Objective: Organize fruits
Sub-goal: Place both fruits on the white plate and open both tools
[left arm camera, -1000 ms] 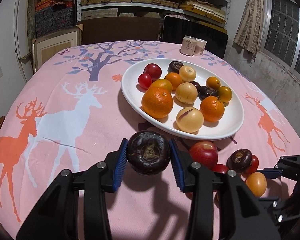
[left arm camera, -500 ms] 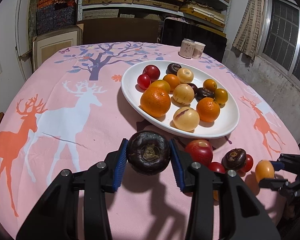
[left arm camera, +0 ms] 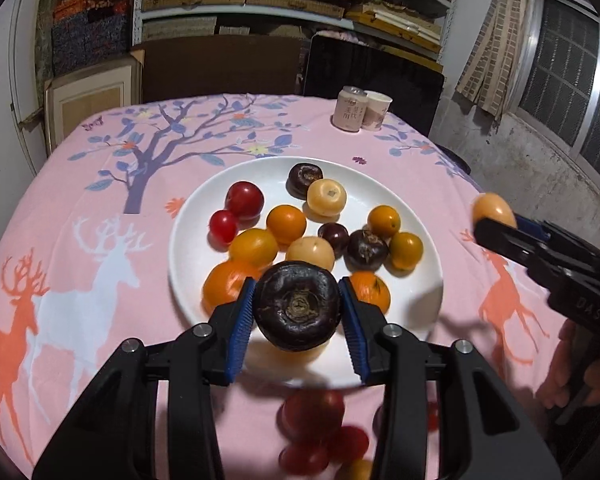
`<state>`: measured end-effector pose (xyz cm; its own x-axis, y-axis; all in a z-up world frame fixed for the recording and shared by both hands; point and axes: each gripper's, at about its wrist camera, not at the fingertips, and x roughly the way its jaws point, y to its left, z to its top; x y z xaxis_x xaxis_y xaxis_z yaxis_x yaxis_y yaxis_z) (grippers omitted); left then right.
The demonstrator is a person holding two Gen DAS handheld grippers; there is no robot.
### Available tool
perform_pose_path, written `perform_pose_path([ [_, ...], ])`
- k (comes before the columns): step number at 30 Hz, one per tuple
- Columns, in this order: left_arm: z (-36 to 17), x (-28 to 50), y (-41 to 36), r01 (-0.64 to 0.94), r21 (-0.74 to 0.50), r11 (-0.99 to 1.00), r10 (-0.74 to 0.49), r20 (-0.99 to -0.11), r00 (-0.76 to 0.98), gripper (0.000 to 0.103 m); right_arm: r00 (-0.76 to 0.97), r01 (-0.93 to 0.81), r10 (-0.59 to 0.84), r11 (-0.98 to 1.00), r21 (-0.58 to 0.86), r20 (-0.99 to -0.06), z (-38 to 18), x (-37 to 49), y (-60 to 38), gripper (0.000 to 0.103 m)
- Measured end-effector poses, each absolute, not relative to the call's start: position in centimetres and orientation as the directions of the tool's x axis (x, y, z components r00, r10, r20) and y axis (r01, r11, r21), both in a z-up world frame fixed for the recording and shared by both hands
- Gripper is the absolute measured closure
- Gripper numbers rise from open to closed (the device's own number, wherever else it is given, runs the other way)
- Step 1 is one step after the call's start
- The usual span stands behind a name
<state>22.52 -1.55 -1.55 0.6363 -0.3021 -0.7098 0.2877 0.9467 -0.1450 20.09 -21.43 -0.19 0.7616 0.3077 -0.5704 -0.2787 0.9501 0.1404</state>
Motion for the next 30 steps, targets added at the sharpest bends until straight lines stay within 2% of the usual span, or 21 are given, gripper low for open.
perform_pose_path([
  [8, -4.2, 27.1, -3.5, 0.281, -0.127, 0.951, -0.275, -0.758, 0.591, 0.062, 0.720, -0.286, 0.323, 0.945, 0.161, -0.614, -1.9, 28.4, -19.1, 0.057],
  [10, -4.3, 27.2, -3.5, 0.282, -0.119, 0.952, -0.271, -0.756, 0.596, 0.059, 0.686, -0.315, 0.344, 0.935, 0.166, -0.641, -2.8, 29.3, -18.4, 0.040],
  [11, -4.1, 27.1, -3.5, 0.281, -0.117, 0.952, -0.270, -0.752, 0.601, 0.053, 0.695, -0.306, 0.331, 0.940, 0.154, -0.638, -3.0, 29.0, -18.5, 0.038],
  [15, -2.5, 24.8, -2.7, 0.281, -0.115, 0.953, -0.278, -0.701, 0.657, 0.032, 0.717, -0.305, 0.357, 0.933, 0.191, -0.599, -2.3, 26.8, -19.7, 0.037],
  [20, -1.6, 19.7, -1.1, 0.325, -0.123, 0.938, -0.320, -0.671, 0.669, 0.029, 0.720, -0.324, 0.401, 0.916, 0.237, -0.567, -1.7, 21.5, -21.9, 0.029],
  [24, -3.1, 16.3, -0.2, 0.337, -0.113, 0.935, -0.315, -0.706, 0.634, 0.028, 0.686, -0.346, 0.443, 0.897, 0.277, -0.577, -2.6, 17.8, -22.5, 0.029],
  [30, -5.8, 11.7, -0.1, 0.349, -0.101, 0.932, -0.298, -0.761, 0.576, 0.028, 0.645, -0.399, 0.470, 0.880, 0.259, -0.602, -5.0, 12.8, -21.7, 0.029],
])
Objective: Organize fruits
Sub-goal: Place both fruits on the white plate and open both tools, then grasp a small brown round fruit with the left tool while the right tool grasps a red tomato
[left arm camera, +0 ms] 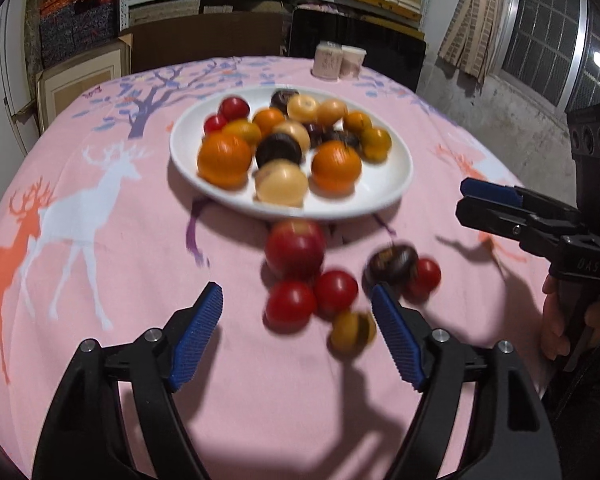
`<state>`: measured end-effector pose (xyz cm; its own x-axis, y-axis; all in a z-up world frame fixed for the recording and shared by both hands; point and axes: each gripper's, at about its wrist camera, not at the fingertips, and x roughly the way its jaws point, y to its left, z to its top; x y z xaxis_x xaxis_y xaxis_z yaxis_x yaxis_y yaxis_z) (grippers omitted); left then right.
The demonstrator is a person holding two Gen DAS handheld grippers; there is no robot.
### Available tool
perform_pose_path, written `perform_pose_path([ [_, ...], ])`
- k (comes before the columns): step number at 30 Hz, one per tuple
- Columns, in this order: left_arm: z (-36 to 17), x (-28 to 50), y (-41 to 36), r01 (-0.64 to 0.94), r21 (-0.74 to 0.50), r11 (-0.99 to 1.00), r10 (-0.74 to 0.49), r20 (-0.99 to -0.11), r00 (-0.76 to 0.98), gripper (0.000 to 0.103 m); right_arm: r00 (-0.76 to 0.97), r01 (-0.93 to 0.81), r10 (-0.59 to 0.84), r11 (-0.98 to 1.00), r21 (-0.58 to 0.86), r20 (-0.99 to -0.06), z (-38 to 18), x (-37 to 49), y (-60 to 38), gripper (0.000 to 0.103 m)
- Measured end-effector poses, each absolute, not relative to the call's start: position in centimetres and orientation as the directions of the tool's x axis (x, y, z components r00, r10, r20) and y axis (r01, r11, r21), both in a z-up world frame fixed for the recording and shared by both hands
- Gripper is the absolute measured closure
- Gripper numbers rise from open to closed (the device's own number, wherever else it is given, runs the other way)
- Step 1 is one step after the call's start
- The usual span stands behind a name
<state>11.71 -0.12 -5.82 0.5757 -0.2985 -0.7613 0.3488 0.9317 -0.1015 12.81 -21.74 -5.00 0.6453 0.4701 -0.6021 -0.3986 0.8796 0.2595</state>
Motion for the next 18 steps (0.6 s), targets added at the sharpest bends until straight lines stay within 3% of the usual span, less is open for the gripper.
perform_pose_path([
  [7, -7.7, 9.2, -2.7, 0.363, -0.042, 0.931, -0.260, -0.775, 0.576, 0.029, 0.661, -0.380, 0.460, 0.887, 0.263, -0.594, -5.7, 11.5, -22.5, 0.029],
  [9, -8.0, 9.6, -3.1, 0.357, -0.051, 0.933, -0.258, -0.785, 0.563, 0.052, 0.662, -0.374, 0.456, 0.889, 0.264, -0.595, -5.7, 11.6, -22.6, 0.029],
  [12, -8.2, 10.0, -3.5, 0.343, -0.047, 0.938, -0.246, -0.787, 0.566, 0.058, 0.667, -0.374, 0.452, 0.891, 0.259, -0.592, -5.7, 11.5, -22.6, 0.029],
  [14, -8.1, 9.8, -3.9, 0.364, -0.052, 0.930, -0.265, -0.780, 0.567, 0.074, 0.667, -0.376, 0.455, 0.889, 0.260, -0.590, -5.7, 11.5, -22.7, 0.029],
  [18, -7.9, 9.2, -4.0, 0.384, -0.056, 0.922, -0.290, -0.757, 0.585, 0.077, 0.657, -0.387, 0.463, 0.884, 0.261, -0.595, -5.8, 11.6, -22.6, 0.029],
])
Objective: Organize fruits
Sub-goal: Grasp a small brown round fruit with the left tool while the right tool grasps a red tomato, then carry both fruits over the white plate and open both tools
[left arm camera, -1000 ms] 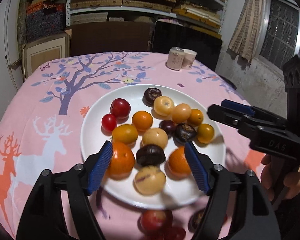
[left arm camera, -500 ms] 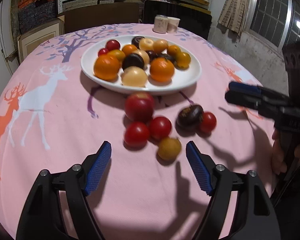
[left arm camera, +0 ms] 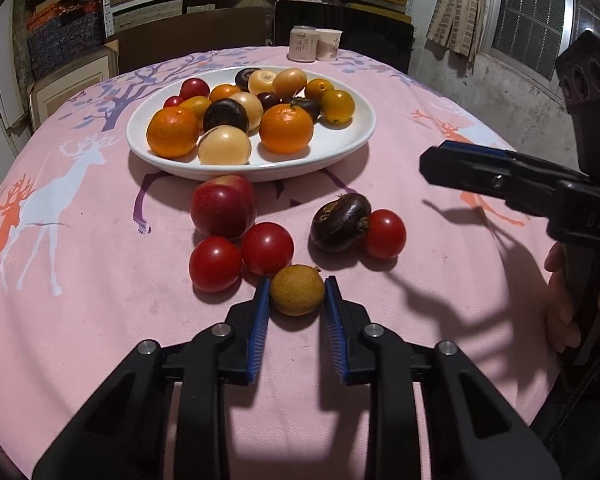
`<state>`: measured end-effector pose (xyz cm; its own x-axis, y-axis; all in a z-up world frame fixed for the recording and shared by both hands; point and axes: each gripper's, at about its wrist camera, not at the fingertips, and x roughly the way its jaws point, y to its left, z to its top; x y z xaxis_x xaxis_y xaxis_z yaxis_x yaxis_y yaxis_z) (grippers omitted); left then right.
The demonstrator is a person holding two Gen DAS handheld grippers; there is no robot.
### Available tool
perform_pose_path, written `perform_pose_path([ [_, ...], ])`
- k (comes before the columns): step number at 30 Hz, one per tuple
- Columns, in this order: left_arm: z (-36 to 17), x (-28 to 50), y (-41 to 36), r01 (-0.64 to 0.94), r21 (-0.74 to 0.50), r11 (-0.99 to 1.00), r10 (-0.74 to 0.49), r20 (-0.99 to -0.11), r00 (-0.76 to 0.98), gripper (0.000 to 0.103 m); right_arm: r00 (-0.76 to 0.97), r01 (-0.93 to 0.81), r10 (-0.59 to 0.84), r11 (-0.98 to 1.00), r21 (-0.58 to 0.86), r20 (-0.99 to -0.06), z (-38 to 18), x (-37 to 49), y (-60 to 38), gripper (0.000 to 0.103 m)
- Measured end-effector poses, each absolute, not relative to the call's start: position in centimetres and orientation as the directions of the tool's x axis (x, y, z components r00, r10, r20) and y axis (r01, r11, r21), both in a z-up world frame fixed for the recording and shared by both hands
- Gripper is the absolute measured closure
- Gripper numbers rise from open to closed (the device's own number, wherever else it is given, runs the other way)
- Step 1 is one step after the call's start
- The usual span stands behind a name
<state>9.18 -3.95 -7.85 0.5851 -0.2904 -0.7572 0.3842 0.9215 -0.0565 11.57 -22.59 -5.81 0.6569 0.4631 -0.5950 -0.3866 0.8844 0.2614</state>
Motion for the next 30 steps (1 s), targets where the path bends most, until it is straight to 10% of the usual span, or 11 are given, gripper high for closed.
perform_pose_path([
  [12, -7.5, 9.0, -3.4, 0.394, -0.103, 0.913, -0.336, -0.736, 0.587, 0.077, 0.518, -0.514, 0.473, 0.838, 0.183, -0.712, -7.2, 11.6, -18.8, 0.029],
  [22, -7.7, 9.2, -3.2, 0.391, -0.119, 0.913, -0.344, -0.741, 0.577, 0.077, 0.438, -0.512, 0.449, 0.836, 0.194, -0.779, -8.5, 13.1, -17.7, 0.072],
  [30, -7.7, 9.2, -3.0, 0.381, -0.126, 0.916, -0.343, -0.740, 0.578, 0.077, 0.450, -0.538, 0.478, 0.819, 0.199, -0.754, -8.1, 12.4, -17.7, 0.074],
])
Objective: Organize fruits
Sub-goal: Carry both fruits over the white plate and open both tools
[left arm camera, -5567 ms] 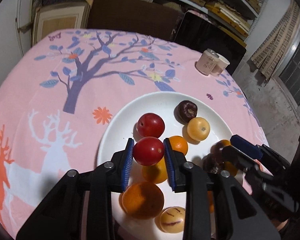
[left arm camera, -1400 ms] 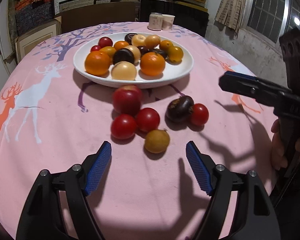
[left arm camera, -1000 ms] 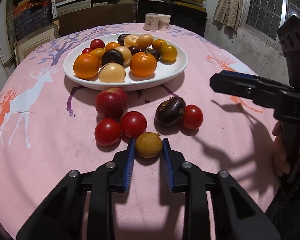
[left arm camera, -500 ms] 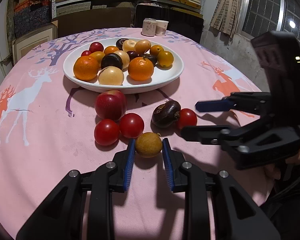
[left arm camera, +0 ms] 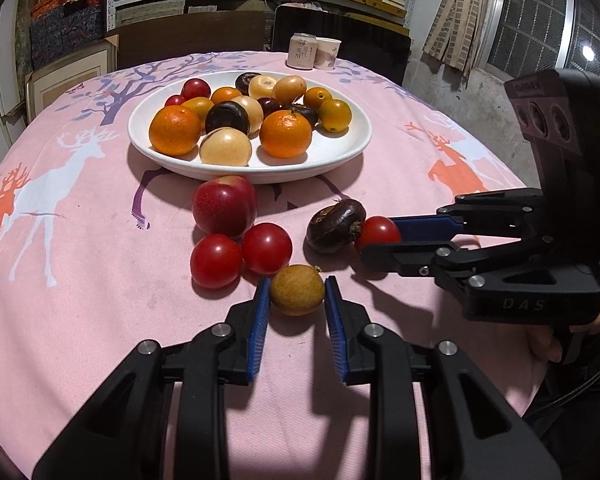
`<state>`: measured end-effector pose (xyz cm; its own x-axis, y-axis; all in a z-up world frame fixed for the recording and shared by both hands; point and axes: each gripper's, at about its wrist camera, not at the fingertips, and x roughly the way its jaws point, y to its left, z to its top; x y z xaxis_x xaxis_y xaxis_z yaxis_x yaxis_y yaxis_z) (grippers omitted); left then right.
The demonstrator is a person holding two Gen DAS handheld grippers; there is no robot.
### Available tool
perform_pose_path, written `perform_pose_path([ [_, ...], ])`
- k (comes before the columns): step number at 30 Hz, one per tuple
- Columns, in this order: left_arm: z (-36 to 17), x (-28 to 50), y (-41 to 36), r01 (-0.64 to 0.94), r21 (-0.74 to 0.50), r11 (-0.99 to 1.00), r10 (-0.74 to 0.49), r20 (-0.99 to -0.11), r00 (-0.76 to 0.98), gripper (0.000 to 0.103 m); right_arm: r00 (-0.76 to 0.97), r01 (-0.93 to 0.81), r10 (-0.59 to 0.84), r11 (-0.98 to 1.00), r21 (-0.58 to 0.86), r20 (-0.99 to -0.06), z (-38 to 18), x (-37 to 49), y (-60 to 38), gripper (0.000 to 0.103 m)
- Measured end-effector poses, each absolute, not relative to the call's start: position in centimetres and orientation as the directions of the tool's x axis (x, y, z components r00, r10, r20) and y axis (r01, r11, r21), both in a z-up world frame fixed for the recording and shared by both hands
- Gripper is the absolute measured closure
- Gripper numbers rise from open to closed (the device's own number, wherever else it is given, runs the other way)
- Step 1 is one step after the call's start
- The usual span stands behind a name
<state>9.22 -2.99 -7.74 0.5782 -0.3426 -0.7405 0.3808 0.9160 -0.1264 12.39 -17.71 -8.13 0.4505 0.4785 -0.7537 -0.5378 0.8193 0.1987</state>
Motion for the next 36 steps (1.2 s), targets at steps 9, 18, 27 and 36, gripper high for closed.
perform_pose_path([
  [9, -6.8, 8.5, -1.4, 0.382, -0.205, 0.901, -0.411, -0.684, 0.602, 0.077, 0.548, -0.556, 0.557, 0.800, 0.226, -0.624, -6.3, 9.8, -20.2, 0.074],
  [18, -4.5, 9.9, -1.5, 0.403, -0.205, 0.892, -0.432, -0.650, 0.625, 0.076, 0.556, -0.426, 0.573, 0.818, 0.386, -0.602, -6.0, 12.1, -23.4, 0.074],
  [27, -2.8, 17.2, -4.4, 0.414, -0.205, 0.887, -0.437, -0.661, 0.610, 0.076, 0.659, -0.441, 0.472, 0.873, 0.207, -0.586, -1.6, 17.5, -21.0, 0.074],
  [36, -4.5, 18.6, -4.0, 0.368, -0.187, 0.911, -0.393, -0.666, 0.634, 0.029, 0.690, -0.384, 0.423, 0.902, 0.198, -0.587, -4.4, 20.2, -21.9, 0.029],
])
